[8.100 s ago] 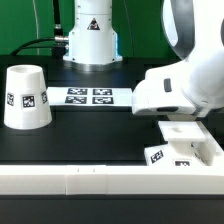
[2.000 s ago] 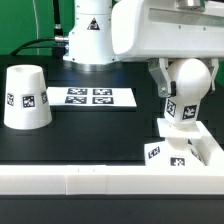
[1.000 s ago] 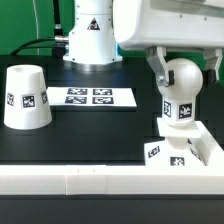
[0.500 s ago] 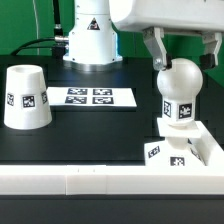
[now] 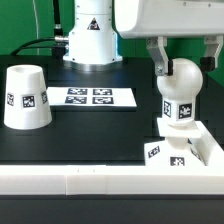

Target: Assemble lamp

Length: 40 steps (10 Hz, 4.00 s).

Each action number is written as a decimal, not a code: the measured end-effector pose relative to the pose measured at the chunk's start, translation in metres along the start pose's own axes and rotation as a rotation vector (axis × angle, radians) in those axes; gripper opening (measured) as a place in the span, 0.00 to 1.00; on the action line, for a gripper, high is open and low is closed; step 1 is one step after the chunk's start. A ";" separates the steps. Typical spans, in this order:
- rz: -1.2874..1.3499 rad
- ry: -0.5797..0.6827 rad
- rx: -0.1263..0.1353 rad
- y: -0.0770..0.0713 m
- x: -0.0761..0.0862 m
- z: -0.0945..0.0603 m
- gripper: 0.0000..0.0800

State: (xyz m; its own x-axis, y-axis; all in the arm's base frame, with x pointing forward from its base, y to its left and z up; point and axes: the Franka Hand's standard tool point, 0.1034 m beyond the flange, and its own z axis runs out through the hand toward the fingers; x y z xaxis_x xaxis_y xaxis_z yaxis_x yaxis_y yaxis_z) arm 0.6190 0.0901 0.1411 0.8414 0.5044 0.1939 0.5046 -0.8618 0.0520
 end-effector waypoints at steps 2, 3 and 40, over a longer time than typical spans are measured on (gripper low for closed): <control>-0.016 -0.134 0.040 -0.005 -0.008 0.003 0.87; -0.017 -0.177 0.055 -0.007 -0.008 0.005 0.87; 1.596 -0.184 0.079 -0.004 -0.007 0.016 0.84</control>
Offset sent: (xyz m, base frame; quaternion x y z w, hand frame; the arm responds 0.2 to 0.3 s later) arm -0.0033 -0.0070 -0.0087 -0.0103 0.0128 -0.0187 0.9997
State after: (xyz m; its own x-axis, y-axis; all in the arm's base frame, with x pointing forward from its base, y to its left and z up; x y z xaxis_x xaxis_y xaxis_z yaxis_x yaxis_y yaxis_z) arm 0.6144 0.0908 0.1238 0.4996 -0.8583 -0.1173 -0.8647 -0.4860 -0.1270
